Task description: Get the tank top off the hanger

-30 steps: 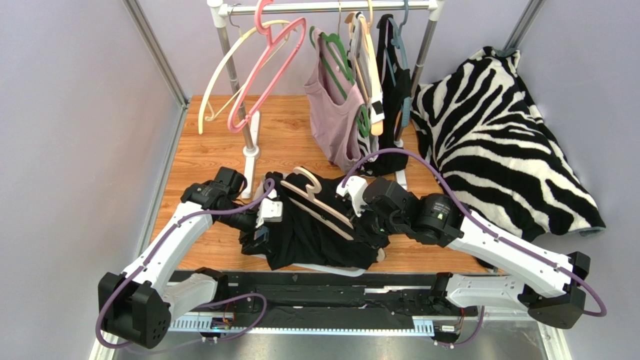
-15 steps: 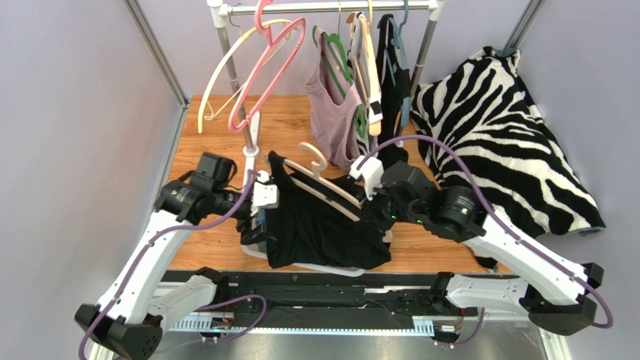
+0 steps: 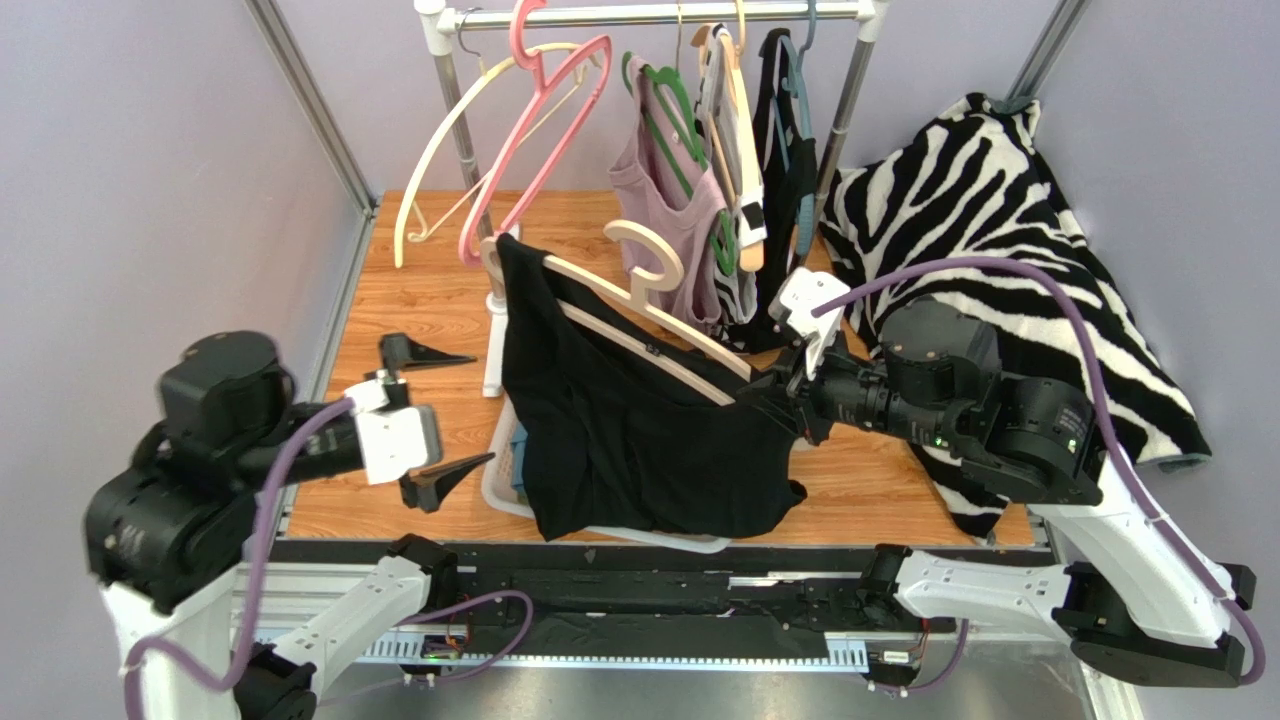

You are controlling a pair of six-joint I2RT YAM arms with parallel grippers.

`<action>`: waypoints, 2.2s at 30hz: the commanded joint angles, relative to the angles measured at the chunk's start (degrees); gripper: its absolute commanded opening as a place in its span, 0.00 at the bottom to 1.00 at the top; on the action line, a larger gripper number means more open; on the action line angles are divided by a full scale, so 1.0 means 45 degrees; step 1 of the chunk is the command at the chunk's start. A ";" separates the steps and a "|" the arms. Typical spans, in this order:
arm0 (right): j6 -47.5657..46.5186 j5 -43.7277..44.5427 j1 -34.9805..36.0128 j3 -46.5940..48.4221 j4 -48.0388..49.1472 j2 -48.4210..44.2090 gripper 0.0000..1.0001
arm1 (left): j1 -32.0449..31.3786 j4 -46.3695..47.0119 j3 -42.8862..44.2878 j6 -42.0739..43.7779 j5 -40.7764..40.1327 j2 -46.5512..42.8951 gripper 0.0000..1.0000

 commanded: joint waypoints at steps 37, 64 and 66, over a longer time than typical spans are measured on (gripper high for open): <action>-0.3910 -0.4182 -0.0022 0.2646 0.1036 0.1244 0.00 | -0.0155 -0.2646 0.4447 0.0675 0.3191 0.4189 0.80; -0.4614 -0.3245 -0.0022 0.3426 0.2189 0.1616 0.00 | -0.1620 -0.3800 0.2768 0.1672 0.1572 0.4306 0.52; -0.4595 -0.3420 -0.0022 0.3718 0.1857 0.1654 0.00 | -0.1620 -0.3565 0.2670 0.1536 0.1163 0.4209 0.56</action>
